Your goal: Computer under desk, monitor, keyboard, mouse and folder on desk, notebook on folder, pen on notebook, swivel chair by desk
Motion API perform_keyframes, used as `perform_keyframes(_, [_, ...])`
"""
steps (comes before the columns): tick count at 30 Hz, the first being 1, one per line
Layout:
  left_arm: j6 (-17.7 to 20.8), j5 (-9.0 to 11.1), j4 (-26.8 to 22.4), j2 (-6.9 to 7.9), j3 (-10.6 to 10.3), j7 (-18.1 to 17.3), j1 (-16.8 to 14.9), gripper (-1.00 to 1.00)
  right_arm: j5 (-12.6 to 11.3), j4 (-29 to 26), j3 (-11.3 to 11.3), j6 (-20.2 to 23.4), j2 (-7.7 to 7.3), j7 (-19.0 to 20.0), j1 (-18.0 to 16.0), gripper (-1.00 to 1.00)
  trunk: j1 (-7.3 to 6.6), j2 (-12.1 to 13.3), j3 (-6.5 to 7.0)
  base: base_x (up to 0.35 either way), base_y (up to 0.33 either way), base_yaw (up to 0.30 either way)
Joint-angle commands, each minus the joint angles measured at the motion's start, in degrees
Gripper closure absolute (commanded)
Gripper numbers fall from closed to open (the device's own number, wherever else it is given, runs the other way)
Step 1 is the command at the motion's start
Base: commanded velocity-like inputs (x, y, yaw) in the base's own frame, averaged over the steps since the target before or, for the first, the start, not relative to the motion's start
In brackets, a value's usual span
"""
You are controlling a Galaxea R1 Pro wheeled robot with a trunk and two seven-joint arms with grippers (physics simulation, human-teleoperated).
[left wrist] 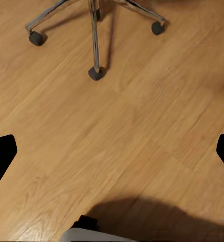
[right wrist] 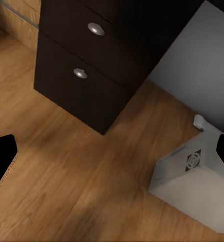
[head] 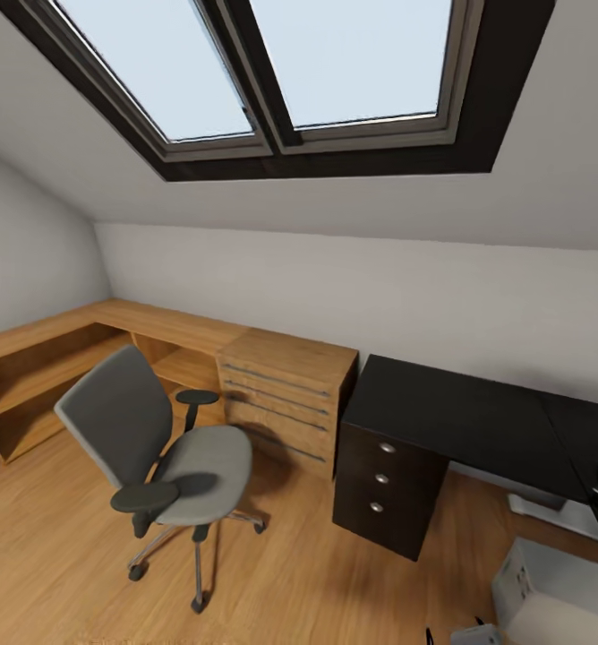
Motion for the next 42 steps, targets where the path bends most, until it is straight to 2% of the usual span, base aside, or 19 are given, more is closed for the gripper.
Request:
perform_keyframes(1, [-0.23, 0.36, -0.96, 0.06, -0.45, 0.47, -0.07, -1.0, 0.6, 0.13, -0.08, -0.11, 0.0, -0.5, -0.07, -1.0, 0.04, -0.14, -0.19, 0.0, 0.0, 0.236])
perform_keyframes(5, [-0.08, 0.19, -5.68, 0.09, -0.4, 0.51, -0.07, -1.0, 0.58, 0.15, -0.12, -0.09, -0.02, -0.5, -0.07, -1.0, 0.04, -0.14, -0.39, 0.0, 0.0, 0.236])
perform_keyframes(11, [0.1, 0.39, -6.31, -0.05, -0.36, 0.51, -0.07, -1.0, 0.57, 0.14, -0.25, -0.04, -0.18, -0.5, -0.07, -1.0, 0.04, -0.14, -0.7, 0.0, 0.0, 0.236])
perform_keyframes(12, [0.07, 0.41, -5.82, -0.04, -0.35, 0.53, -0.07, -1.0, 0.57, 0.13, -0.25, -0.04, -0.17, -0.5, -0.07, -1.0, 0.04, -0.14, -0.75, 0.0, 0.0, 0.236])
perform_keyframes(18, [-1.04, 0.2, 5.3, -0.36, -0.34, 0.39, -0.07, -1.0, 0.57, 0.15, -0.22, -0.11, -0.04, -0.5, -0.07, -1.0, 0.04, -0.14, -1.06, 0.0, 0.0, 0.237])
perform_keyframes(20, [-1.85, 0.18, 6.55, -0.39, -0.31, 0.37, -0.07, -1.0, 0.57, 0.16, -0.2, -0.12, 0.0, -0.5, -0.07, -1.0, 0.04, -0.14, -1.15, 0.0, 0.0, 0.238])
perform_keyframes(21, [-4.25, 0.18, 8.08, -0.4, -0.27, 0.36, -0.07, -1.0, 0.57, 0.2, -0.18, -0.12, 0.03, -0.5, -0.07, -1.0, 0.04, -0.14, -1.2, 0.0, 0.0, 0.238])
perform_keyframes(25, [-7.37, 0.28, 10.46, -0.33, -0.26, 0.32, -0.07, -1.0, 0.61, 0.15, -0.18, -0.13, 0.0, -0.5, -0.07, -1.0, 0.04, -0.14, -1.37, 0.0, 0.0, 0.238])
perform_keyframes(28, [-8.43, 0.36, 13.83, -0.2, -0.33, -0.15, -0.07, -1.0, 0.64, 0.14, -0.16, -0.13, -0.02, -0.5, -0.07, -1.0, 0.04, -0.14, -1.5, 0.0, 0.0, 0.239])
perform_keyframes(32, [-8.92, 0.35, 15.22, -0.31, -0.27, -2.2, -0.07, -1.0, 0.65, 0.14, -0.1, -0.13, 0.04, -0.5, -0.07, -1.0, 0.04, -0.14, -1.68, 0.091, 0.0, 0.244])
perform_keyframes(42, [-9.31, 0.31, 15.65, -0.25, -0.14, -2.9, -0.07, -1.0, 0.66, 0.13, -0.16, -0.12, -0.02, -0.5, -0.07, -1.0, 0.04, -0.14, -2.12, 0.195, 0.0, 0.247])
